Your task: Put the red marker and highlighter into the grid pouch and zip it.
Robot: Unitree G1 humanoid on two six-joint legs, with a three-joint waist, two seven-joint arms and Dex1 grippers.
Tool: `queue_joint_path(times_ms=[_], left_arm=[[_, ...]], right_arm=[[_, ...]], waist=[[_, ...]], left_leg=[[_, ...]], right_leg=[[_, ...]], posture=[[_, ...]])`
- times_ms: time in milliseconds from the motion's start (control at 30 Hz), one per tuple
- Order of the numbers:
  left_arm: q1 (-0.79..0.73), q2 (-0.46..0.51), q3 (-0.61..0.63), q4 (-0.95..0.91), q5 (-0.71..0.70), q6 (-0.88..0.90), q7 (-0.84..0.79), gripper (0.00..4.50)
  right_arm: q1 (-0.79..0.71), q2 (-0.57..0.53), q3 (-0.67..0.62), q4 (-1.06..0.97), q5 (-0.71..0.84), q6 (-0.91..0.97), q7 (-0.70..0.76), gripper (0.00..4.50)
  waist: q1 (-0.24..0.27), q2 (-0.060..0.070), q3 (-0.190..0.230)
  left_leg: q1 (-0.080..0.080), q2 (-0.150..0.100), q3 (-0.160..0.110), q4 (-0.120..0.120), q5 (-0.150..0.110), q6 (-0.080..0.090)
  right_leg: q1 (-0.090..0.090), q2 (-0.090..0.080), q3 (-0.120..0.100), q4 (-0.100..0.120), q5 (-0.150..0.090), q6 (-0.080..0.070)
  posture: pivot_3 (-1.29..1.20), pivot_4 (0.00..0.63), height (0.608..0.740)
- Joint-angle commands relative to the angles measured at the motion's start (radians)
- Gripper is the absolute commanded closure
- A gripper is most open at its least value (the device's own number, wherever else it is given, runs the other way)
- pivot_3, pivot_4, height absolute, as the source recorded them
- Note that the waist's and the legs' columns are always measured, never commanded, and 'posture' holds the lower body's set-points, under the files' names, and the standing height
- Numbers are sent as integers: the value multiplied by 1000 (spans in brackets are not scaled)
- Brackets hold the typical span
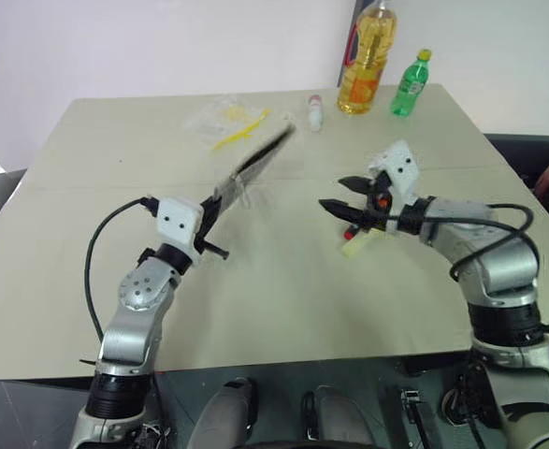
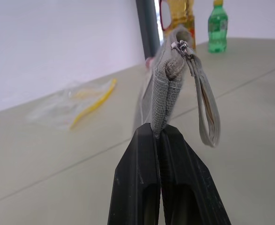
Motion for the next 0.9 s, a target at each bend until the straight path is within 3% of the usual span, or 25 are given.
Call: queue_joint_path(times_ms=[33, 267, 733, 833, 900], left_arm=[[-5, 2, 2, 3, 5, -50, -6, 4500], [35, 11, -24, 18, 14, -82, -40, 4500], [59, -1, -50, -7, 13, -86, -66, 4500], [56, -4, -54, -5, 13, -86, -69, 4500], [54, -6, -57, -5, 13, -85, -69, 4500]], right_arm=[[-34, 27, 40, 69, -101, 14, -139, 52], [-98, 109, 39, 202, -196, 76, -334, 52], [-99, 180, -82, 182, -147, 306, -418, 52], [-103, 187, -78, 191, -149, 300, -421, 874], [-105, 189, -75, 205, -148, 301, -418, 1846]], waist=[[0, 0, 0], [-1, 0, 0], [-1, 1, 0], [-2, 1, 0], [-2, 1, 0]], left_leg=[[-1, 0, 0, 0, 0, 0], [-1, 0, 0, -1, 1, -1], [-1, 0, 0, -1, 1, -1], [-1, 0, 0, -1, 1, -1], [-1, 0, 0, -1, 1, -1]], right_leg=[[-1, 0, 0, 0, 0, 0], [-2, 0, 1, 0, 0, 0], [-2, 0, 1, 0, 1, 0], [-2, 1, 1, 0, 1, 0], [-2, 1, 1, 0, 1, 0]], posture=[[0, 150, 740], [0, 150, 740], [0, 150, 740], [0, 150, 740], [0, 150, 740]])
